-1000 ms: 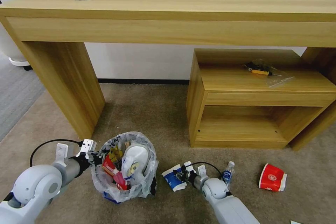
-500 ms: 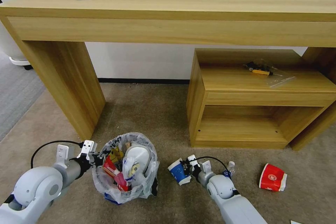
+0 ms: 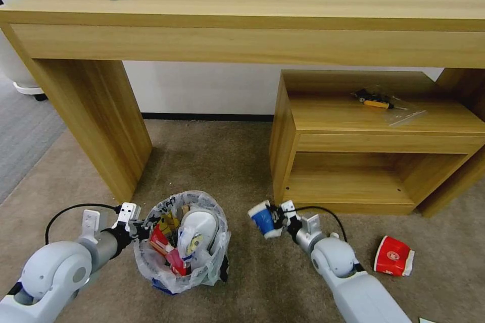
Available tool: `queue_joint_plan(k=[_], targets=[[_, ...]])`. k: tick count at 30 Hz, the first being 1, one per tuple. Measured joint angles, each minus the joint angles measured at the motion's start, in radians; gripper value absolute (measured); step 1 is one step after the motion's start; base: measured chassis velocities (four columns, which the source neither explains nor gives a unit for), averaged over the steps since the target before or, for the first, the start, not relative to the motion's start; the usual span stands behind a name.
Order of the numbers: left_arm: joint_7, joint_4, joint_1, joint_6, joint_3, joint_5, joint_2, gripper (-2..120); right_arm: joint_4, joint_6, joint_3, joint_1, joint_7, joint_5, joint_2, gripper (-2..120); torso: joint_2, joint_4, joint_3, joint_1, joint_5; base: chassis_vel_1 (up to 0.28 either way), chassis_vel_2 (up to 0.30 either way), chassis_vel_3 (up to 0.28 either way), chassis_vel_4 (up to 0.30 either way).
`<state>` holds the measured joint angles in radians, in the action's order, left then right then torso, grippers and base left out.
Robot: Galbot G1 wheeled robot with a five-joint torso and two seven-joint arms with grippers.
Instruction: Pick up the trash bin and place the garbage on the floor into it.
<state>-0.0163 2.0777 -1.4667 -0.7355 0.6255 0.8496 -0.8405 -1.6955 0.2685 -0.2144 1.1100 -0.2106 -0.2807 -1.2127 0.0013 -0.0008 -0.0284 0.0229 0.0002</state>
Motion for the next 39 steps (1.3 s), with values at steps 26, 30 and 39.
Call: queue_joint_plan(k=[26,30,39], targets=[[-0.092,-0.047,0.234,0.000,-0.253,0.137,0.107,0,-0.403,0.187,0.192,-0.223,-0.014,-0.430,0.246,0,0.000,0.0001,0.000,0.000,-0.0001,0.000,0.000,0.000,0.000],[-0.111,-0.050,0.266,0.000,-0.277,0.161,0.112,0,-0.394,0.186,0.212,-0.230,-0.012,-0.420,0.250,0,0.000,0.0000,0.000,0.000,-0.0002,0.000,0.000,0.000,0.000],[-0.177,-0.048,0.288,0.000,-0.326,0.214,0.115,0,-0.356,0.137,0.257,-0.225,-0.078,-0.264,0.242,0,0.000,-0.0001,0.000,0.000,-0.0001,0.000,0.000,0.000,0.000]])
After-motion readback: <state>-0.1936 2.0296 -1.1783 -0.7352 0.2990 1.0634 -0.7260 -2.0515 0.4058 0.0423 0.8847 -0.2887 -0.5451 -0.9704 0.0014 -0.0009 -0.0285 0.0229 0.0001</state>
